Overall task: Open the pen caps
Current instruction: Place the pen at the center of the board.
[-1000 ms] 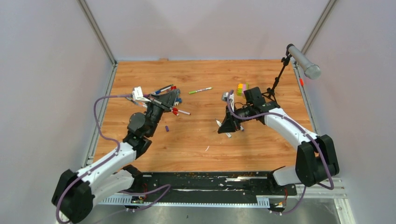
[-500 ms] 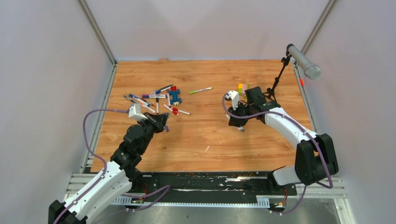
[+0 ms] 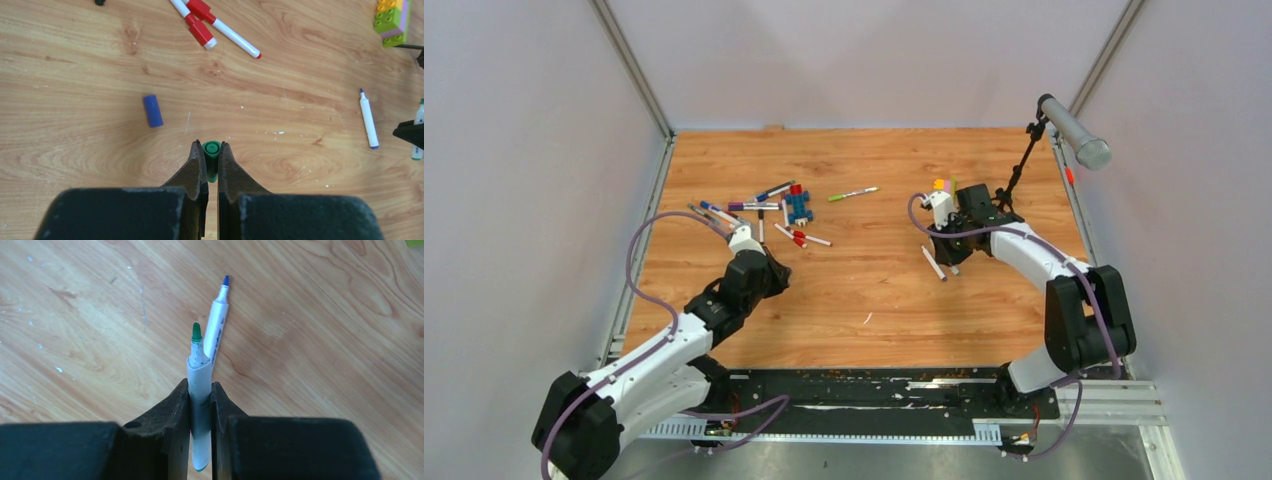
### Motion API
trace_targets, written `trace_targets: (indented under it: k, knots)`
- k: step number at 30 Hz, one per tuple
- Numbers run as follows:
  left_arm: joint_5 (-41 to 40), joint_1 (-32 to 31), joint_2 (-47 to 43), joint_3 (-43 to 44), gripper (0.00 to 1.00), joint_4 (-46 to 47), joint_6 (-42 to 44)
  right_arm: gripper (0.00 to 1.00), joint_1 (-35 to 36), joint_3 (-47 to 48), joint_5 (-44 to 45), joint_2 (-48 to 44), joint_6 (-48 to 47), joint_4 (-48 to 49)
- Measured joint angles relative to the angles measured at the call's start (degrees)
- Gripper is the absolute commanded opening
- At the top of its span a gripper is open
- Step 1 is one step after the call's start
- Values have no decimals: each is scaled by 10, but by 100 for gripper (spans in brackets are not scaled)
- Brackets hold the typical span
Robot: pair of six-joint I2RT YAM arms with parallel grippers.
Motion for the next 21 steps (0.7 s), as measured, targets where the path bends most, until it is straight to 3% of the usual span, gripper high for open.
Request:
trace_targets:
  k: [11, 21]
  knots:
    - [8, 0, 10, 1, 0, -2, 0, 1, -20, 9, 27, 47, 17, 1]
    - [9, 0, 5, 1, 0, -2, 0, 11, -33, 23, 27, 81, 27, -2]
